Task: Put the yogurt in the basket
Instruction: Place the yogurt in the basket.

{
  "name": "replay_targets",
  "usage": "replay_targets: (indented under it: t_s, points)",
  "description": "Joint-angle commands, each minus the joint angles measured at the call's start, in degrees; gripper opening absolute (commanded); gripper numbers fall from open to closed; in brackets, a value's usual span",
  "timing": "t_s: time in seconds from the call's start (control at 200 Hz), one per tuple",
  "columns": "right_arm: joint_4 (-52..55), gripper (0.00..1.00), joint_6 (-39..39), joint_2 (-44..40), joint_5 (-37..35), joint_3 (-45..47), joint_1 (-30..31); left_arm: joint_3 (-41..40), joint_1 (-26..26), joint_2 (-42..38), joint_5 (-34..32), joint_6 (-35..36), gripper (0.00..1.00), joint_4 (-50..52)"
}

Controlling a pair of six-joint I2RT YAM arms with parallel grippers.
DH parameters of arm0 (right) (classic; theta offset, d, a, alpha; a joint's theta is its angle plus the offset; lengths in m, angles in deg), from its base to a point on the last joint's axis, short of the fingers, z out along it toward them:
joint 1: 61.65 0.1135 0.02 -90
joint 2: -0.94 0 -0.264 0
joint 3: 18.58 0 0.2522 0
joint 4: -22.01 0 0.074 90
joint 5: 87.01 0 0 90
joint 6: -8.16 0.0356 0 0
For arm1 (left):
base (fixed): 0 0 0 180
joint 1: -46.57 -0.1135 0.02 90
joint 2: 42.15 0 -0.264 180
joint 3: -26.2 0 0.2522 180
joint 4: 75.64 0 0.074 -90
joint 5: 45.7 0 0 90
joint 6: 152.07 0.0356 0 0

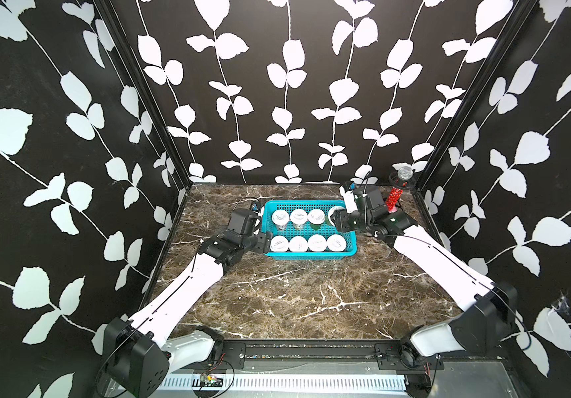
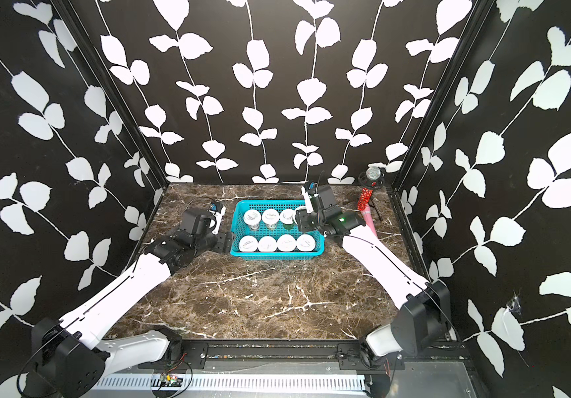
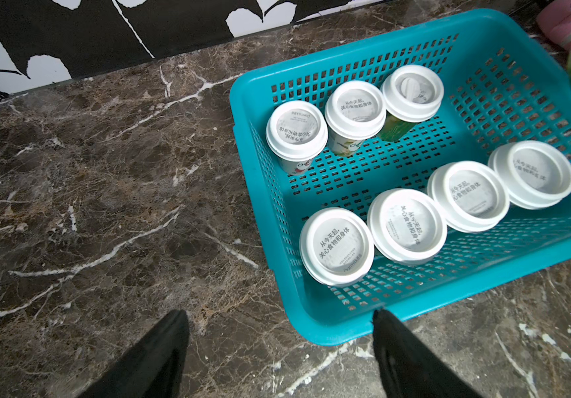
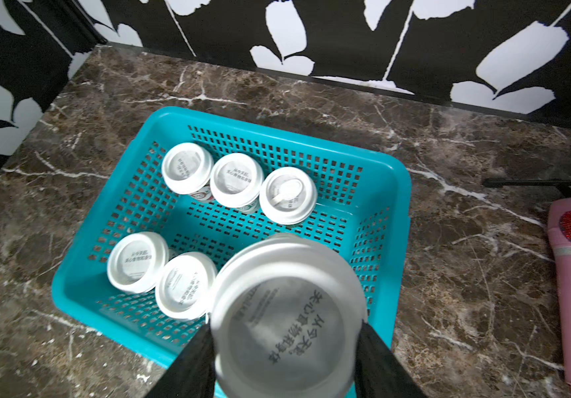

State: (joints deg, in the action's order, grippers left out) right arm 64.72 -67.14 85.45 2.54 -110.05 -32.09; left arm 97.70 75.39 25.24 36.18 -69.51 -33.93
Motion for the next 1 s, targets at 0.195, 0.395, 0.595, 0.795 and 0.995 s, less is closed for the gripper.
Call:
replay_targets:
  t_s: [0.195,0.395,0.595,0.795,0.995]
  points:
    - [-1.60,0.53,-1.94,8.28,-0.92,-6.46,-3.72,-0.64,-0.27,-0.36,0.00,0.75,0.84,-0.52]
    - [-0.45,0.53,-2.12,14.64,-1.09,-10.71,-4.61,-0.62,-0.31,-0.36,-0.14,0.66,0.84,-0.52]
    - [1.63,0.53,-2.39,19.64,-2.92,-14.87,-4.85,-0.87,-0.30,-0.37,0.05,0.62,0.84,-0.79]
    - [2.86,0.53,-2.39,23.30,-4.19,-17.63,-4.91,-0.96,-0.25,-0.32,0.07,0.62,0.84,-0.83]
    - [4.53,0.53,-2.57,26.35,-6.04,-20.20,-4.86,-0.94,-0.26,-0.29,0.10,0.70,0.84,-0.87]
